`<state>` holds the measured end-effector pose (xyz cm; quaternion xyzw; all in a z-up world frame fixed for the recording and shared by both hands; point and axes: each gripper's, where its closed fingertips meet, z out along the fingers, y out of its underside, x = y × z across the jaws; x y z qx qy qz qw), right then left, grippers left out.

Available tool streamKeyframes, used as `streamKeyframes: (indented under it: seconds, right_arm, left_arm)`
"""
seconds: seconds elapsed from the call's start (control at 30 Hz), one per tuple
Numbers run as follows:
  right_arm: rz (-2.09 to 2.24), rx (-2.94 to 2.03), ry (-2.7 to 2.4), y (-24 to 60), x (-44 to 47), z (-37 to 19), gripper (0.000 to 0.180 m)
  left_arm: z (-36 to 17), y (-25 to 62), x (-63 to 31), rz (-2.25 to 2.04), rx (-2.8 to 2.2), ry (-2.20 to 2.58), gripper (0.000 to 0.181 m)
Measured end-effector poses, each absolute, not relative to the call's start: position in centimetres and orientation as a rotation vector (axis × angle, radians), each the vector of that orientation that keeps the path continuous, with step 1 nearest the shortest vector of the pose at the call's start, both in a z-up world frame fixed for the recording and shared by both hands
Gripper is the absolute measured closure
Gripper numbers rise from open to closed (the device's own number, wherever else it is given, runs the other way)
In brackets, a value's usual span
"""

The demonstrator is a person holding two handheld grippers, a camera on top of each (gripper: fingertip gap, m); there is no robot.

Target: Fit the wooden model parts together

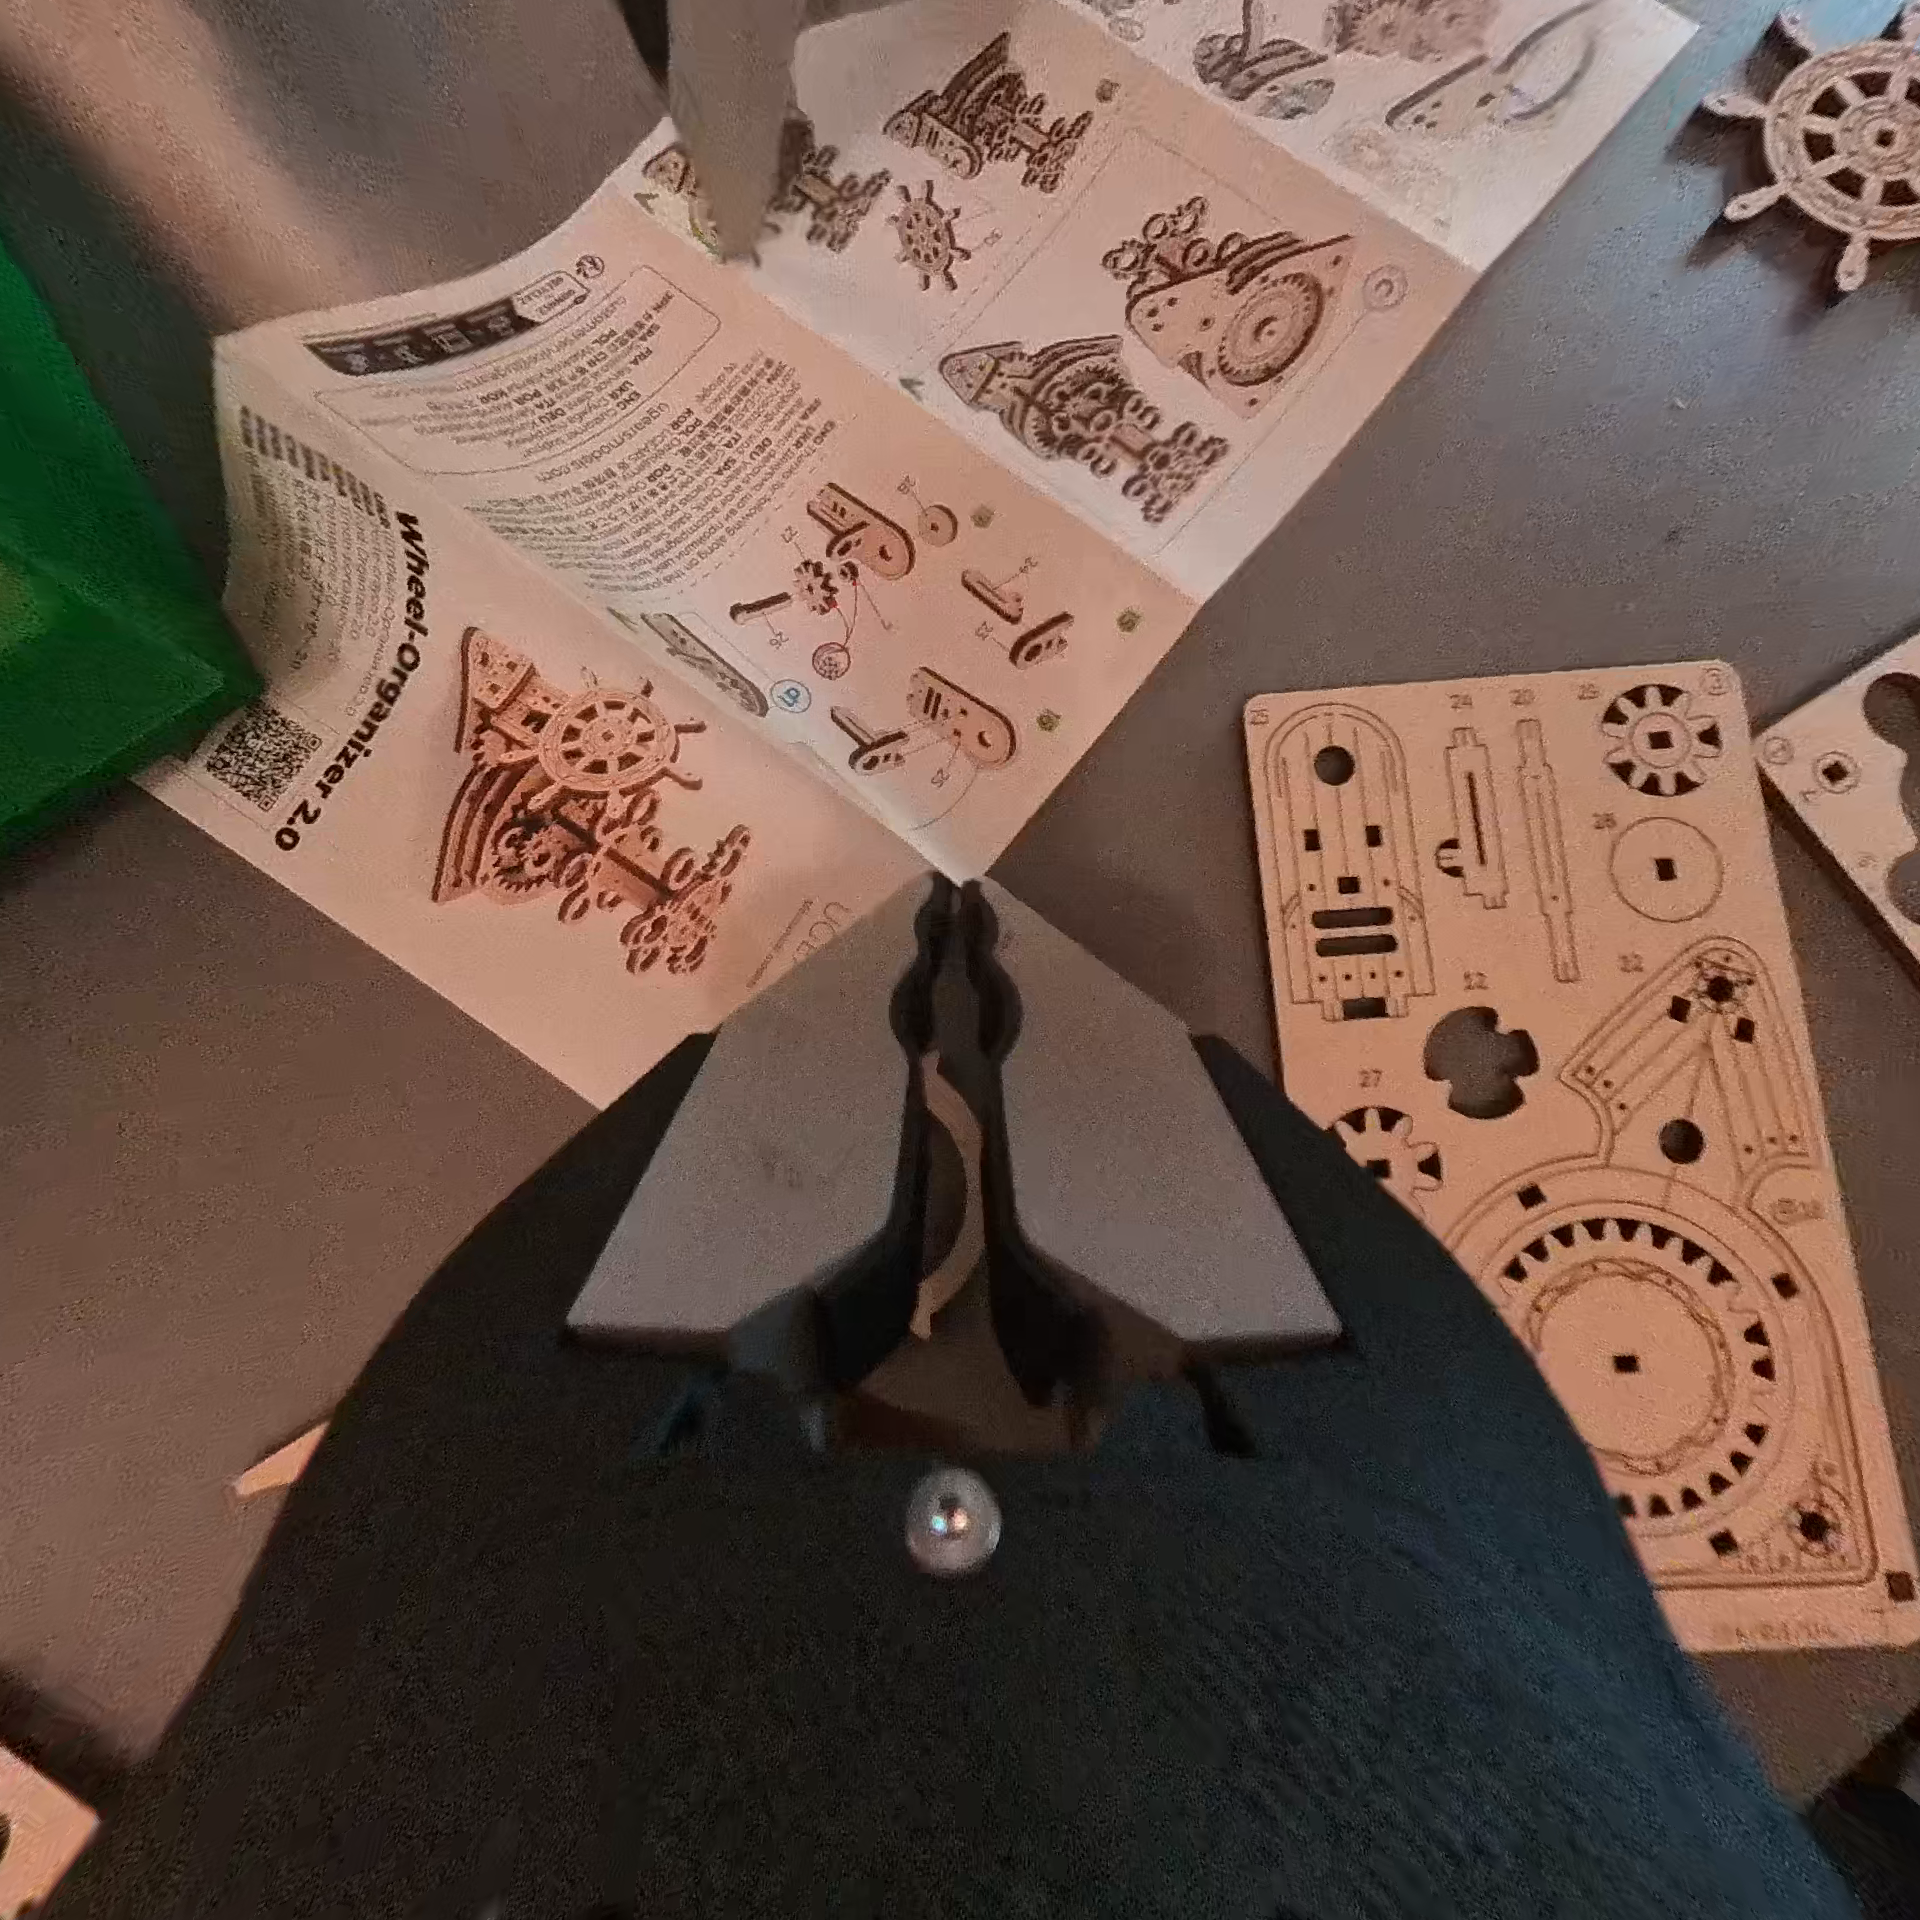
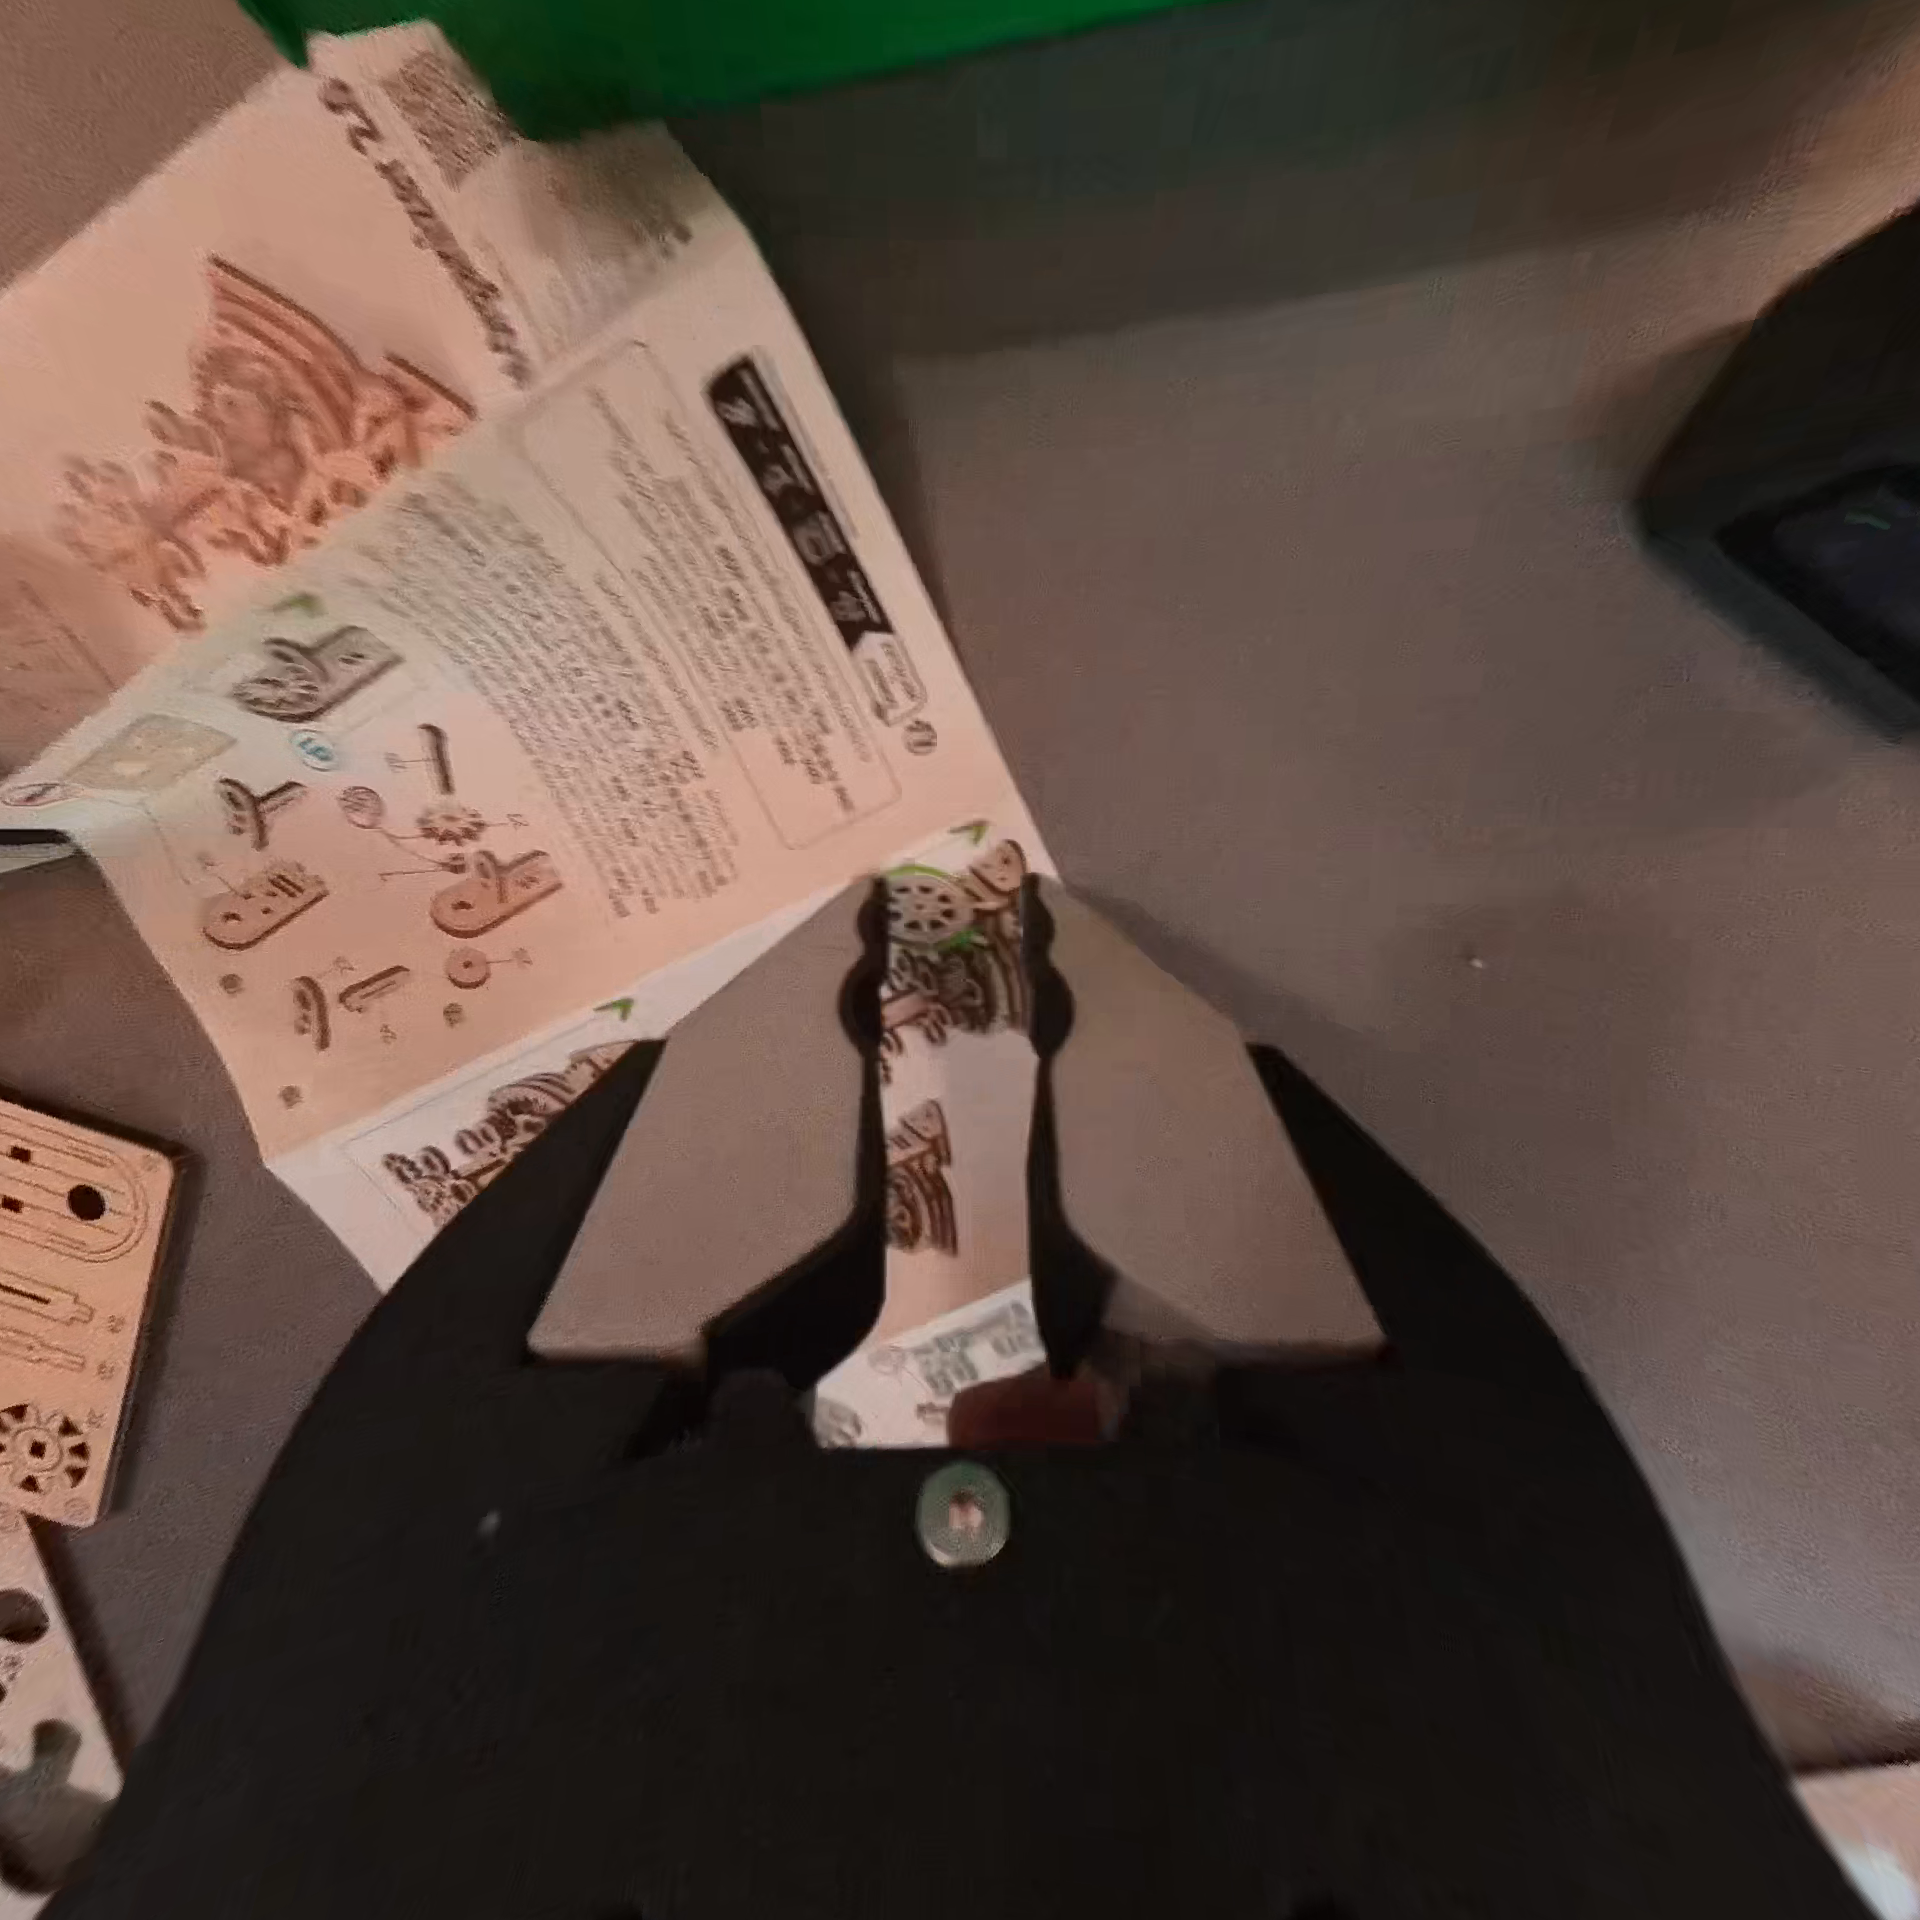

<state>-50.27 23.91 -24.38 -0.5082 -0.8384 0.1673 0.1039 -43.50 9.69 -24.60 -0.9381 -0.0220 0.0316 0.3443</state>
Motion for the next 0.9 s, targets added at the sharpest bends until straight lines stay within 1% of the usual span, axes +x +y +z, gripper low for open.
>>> streamKeyframes:
  seconds: [0.03, 0.2, 0.33, 0.37, 0.4, 0.43, 0.5, 0.53, 0.57, 0.6, 0.63, 0.67, 0.7, 0.73, 0.77, 0.8, 0.83, 0.87, 0.9]
  right_arm:
    - [0.545, -1.449, -2.489, 22.9, -50.1, -24.3, 0.178]
    - [0.598, -1.397, -2.505, 22.9, -49.0, -23.5, 0.180]
    - [0.769, -1.398, -2.378, 23.5, -48.9, -19.5, 0.180]
    - [0.835, -1.434, -2.355, 23.5, -48.7, -18.4, 0.175]
    - [0.909, -1.465, -2.348, 23.4, -48.6, -17.5, 0.156]
    - [0.980, -1.494, -2.347, 23.2, -48.3, -16.8, 0.143]
    - [1.087, -1.534, -2.349, 23.0, -47.9, -16.0, 0.123]
    - [1.109, -1.544, -2.349, 23.0, -47.7, -15.9, 0.117]
    - [1.111, -1.557, -2.353, 23.0, -47.4, -16.0, 0.115]
    - [1.120, -1.557, -2.373, 22.7, -46.9, -16.1, 0.119]
    - [1.137, -1.538, -2.402, 22.0, -46.1, -16.2, 0.118]
    - [1.133, -1.504, -2.446, 21.3, -45.1, -16.5, 0.111]
    - [1.078, -1.459, -2.495, 20.8, -44.1, -17.0, 0.105]
    - [0.966, -1.413, -2.524, 20.8, -43.2, -17.9, 0.096]
    - [0.826, -1.380, -2.527, 21.4, -42.6, -18.8, 0.088]
    - [0.702, -1.364, -2.528, 22.1, -42.1, -19.7, 0.086]
    - [0.625, -1.363, -2.539, 22.4, -41.5, -20.5, 0.085]
    - [0.599, -1.370, -2.554, 22.5, -40.8, -21.1, 0.080]
    - [0.600, -1.385, -2.558, 22.5, -40.4, -21.6, 0.078]
  left_arm:
    - [-24.6, 9.7, -43.5, 0.095, -2.439, -0.045, 0.181]
    - [-23.8, 9.7, -43.5, 0.183, -2.398, -0.028, 0.181]
    - [-21.2, 10.1, -43.7, 0.334, -2.272, 0.026, 0.181]
    - [-20.5, 10.1, -43.7, 0.404, -2.250, 0.070, 0.181]
    - [-19.6, 10.1, -43.6, 0.486, -2.211, 0.136, 0.181]
    - [-18.6, 10.1, -43.3, 0.571, -2.171, 0.213, 0.181]
    - [-16.5, 10.0, -42.4, 0.745, -2.076, 0.377, 0.181]
    - [-15.7, 9.8, -42.3, 0.829, -2.048, 0.432, 0.181]
    - [-15.2, 9.6, -42.1, 0.884, -2.038, 0.472, 0.181]
    - [-15.5, 9.3, -42.0, 0.883, -2.069, 0.494, 0.181]
    - [-16.5, 8.9, -41.9, 0.826, -2.154, 0.479, 0.181]
    - [-17.1, 8.8, -42.0, 0.782, -2.195, 0.438, 0.181]
    - [-17.7, 8.9, -41.8, 0.715, -2.219, 0.407, 0.178]
    - [-18.9, 9.0, -41.5, 0.626, -2.278, 0.387, 0.144]
    - [-19.9, 9.0, -41.9, 0.594, -2.341, 0.365, 0.115]
    - [-20.7, 9.1, -42.8, 0.613, -2.395, 0.364, 0.107]
    - [-21.3, 9.2, -43.6, 0.632, -2.436, 0.381, 0.107]
    - [-21.9, 9.3, -44.0, 0.613, -2.476, 0.407, 0.107]
    - [-22.7, 9.4, -44.0, 0.550, -2.518, 0.434, 0.111]
